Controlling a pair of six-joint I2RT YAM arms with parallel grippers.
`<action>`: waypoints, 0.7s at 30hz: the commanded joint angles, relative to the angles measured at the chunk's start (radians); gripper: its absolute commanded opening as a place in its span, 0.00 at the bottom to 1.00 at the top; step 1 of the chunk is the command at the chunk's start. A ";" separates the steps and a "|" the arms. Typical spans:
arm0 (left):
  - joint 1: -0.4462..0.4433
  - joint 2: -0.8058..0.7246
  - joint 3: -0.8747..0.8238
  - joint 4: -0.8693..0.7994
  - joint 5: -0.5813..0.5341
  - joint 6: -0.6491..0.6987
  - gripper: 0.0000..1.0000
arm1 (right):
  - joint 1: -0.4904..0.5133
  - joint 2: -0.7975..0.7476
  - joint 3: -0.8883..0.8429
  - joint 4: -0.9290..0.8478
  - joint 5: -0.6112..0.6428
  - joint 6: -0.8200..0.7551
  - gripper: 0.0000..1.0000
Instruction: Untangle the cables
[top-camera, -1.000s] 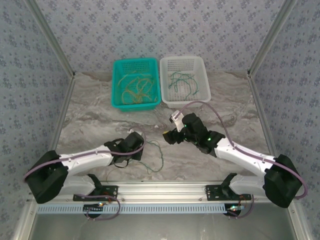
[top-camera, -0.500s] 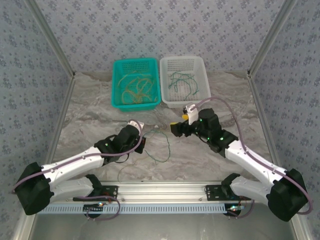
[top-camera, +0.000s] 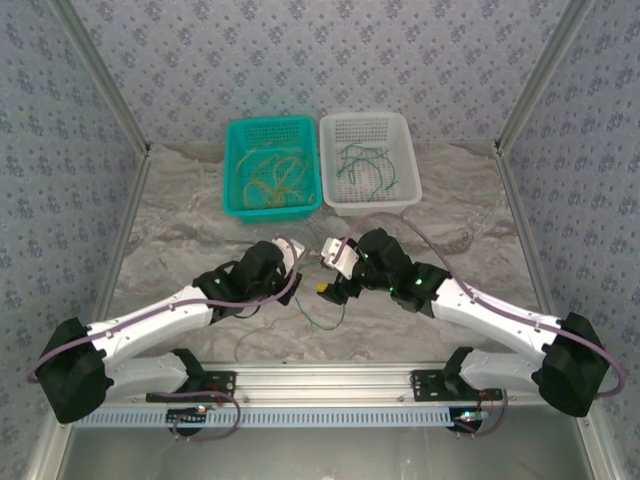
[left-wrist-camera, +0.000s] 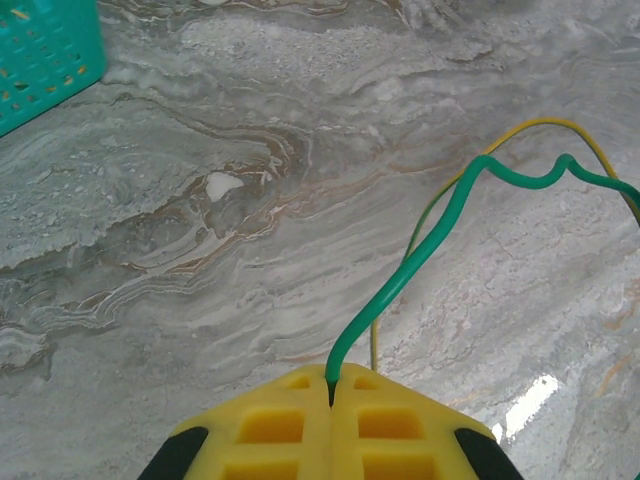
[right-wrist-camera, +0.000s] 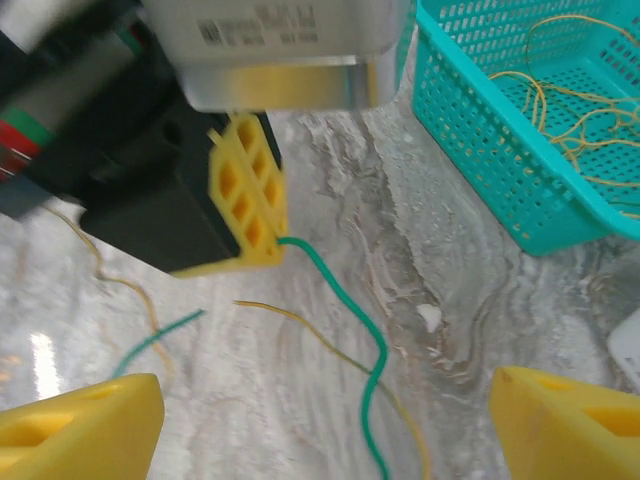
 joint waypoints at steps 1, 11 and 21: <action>0.000 -0.002 0.028 0.003 0.037 0.050 0.00 | -0.020 0.027 -0.026 0.077 0.010 -0.172 0.86; -0.010 -0.007 0.033 0.017 0.052 0.057 0.00 | 0.002 0.199 0.122 0.027 -0.006 -0.276 0.60; -0.012 -0.068 0.001 0.044 -0.031 0.041 0.00 | -0.003 0.217 0.153 0.049 0.025 -0.227 0.00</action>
